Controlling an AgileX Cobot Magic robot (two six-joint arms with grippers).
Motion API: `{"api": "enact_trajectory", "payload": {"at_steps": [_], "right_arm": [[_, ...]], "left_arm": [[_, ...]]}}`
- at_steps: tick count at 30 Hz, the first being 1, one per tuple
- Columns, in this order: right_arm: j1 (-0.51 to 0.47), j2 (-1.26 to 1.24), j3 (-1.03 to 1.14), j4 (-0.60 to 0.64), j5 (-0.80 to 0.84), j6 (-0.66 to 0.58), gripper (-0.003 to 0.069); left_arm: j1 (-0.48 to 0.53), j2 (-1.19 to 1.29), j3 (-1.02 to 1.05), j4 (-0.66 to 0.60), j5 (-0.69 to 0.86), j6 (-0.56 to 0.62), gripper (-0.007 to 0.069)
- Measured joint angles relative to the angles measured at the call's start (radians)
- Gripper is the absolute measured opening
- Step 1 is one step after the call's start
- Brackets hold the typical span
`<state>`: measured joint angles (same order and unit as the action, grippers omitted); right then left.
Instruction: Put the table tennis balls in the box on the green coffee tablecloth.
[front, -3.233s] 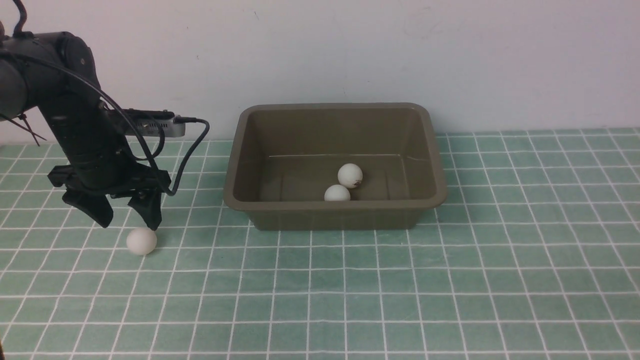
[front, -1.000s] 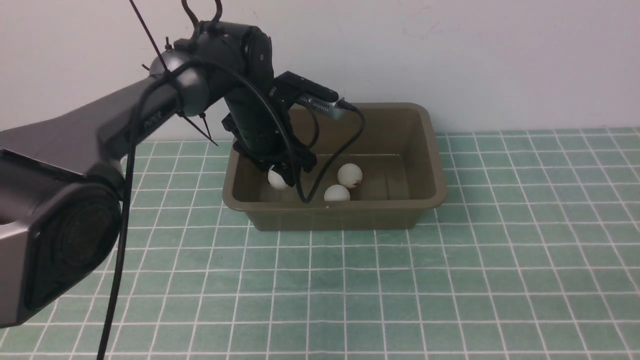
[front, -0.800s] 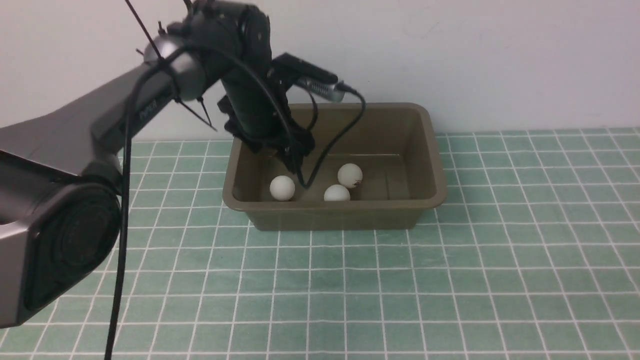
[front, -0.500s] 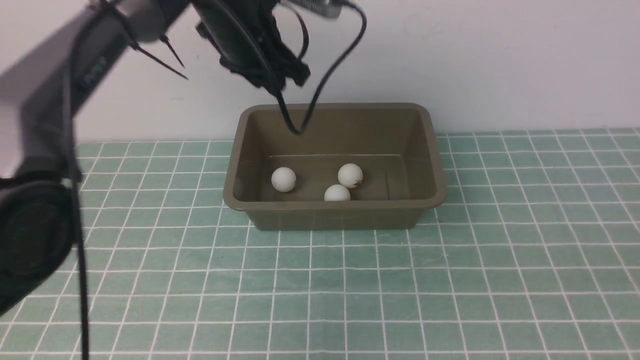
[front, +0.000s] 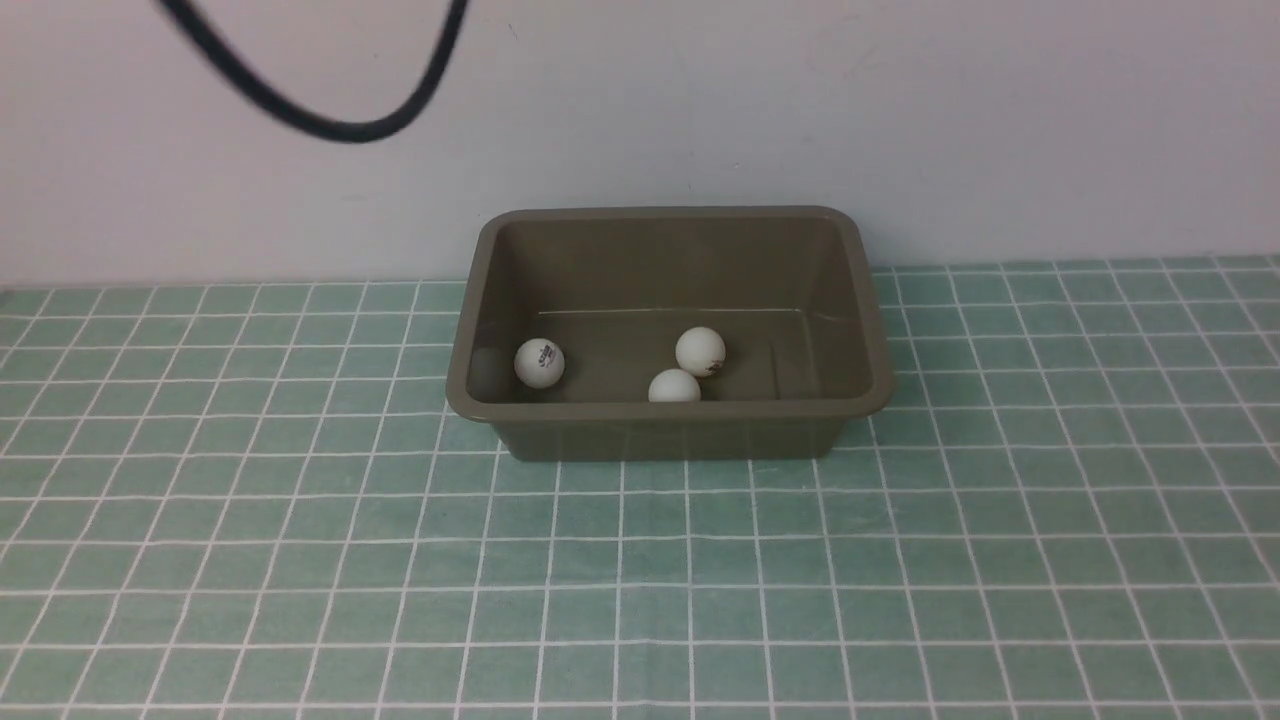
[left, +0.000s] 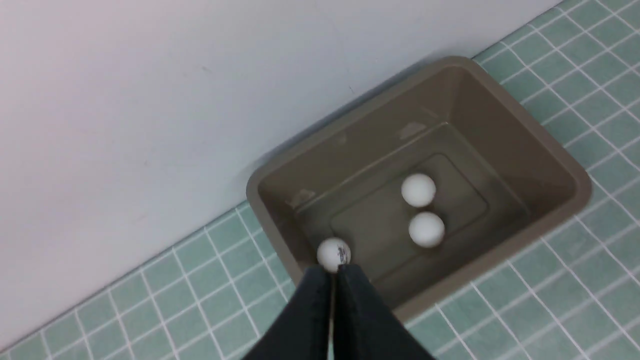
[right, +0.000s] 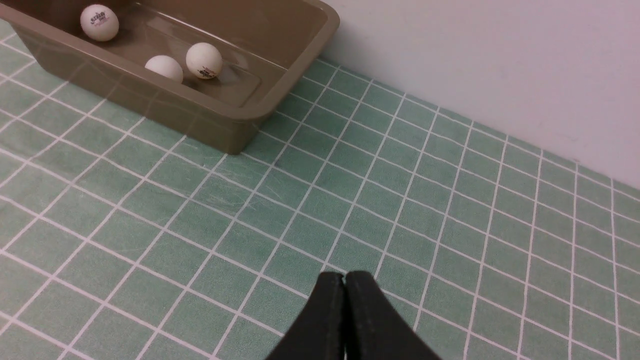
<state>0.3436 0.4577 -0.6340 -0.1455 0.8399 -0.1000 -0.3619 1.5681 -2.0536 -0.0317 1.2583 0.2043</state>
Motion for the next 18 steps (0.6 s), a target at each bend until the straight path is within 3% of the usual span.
{"api": "enact_trajectory", "payload": {"at_steps": [7, 18], "right_arm": [[0.0, 0.0, 0.0, 0.0, 0.0, 0.001, -0.0016], [0.0, 0.0, 0.0, 0.0, 0.0, 0.001, -0.0016]], "left_arm": [[0.0, -0.233, 0.207, -0.014, 0.021, -0.048, -0.0004], [0.0, -0.3, 0.253, 0.014, 0.02, -0.077, -0.0004]]}}
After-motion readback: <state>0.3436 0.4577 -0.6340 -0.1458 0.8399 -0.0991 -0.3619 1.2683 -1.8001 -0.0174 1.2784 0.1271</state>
